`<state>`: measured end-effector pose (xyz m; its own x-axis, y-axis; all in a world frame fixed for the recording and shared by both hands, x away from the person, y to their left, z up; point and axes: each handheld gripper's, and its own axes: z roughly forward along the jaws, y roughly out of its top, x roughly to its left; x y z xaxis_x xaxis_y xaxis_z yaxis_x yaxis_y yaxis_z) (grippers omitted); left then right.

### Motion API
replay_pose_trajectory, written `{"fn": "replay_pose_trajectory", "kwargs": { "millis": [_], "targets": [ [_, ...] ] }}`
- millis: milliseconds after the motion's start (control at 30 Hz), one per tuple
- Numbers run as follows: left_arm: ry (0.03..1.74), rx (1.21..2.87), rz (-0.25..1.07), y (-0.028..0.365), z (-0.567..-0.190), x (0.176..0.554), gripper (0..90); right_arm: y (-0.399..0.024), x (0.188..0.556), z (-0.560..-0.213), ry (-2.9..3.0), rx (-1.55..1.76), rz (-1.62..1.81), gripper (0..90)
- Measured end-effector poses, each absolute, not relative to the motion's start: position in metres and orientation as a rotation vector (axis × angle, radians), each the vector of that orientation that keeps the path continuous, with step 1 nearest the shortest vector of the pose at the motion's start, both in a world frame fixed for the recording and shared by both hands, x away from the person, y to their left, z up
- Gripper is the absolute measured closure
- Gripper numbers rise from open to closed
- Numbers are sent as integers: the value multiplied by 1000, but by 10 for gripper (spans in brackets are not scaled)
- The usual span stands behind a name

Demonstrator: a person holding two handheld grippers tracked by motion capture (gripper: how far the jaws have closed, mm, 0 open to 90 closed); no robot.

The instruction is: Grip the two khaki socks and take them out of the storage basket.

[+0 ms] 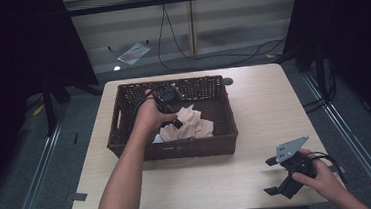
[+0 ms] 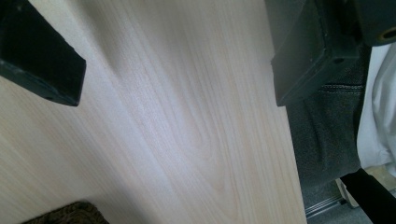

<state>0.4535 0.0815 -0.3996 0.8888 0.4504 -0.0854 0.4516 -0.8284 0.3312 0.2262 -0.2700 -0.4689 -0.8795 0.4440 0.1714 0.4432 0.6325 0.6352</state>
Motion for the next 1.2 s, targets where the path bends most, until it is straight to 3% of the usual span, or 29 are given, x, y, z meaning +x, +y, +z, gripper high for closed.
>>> {"fn": "replay_pose_trajectory", "kwargs": {
  "millis": [667,833,1200],
  "targets": [
    [716,2720,-34,85,-416,463,766,-269,227,-470,2850,768,1100,28],
    [734,2709,-43,84,-417,463,876,-270,227,-469,2843,763,1108,28],
    [795,2661,-81,89,-385,460,889,-269,227,-470,2850,771,1103,28]
  ]
}}
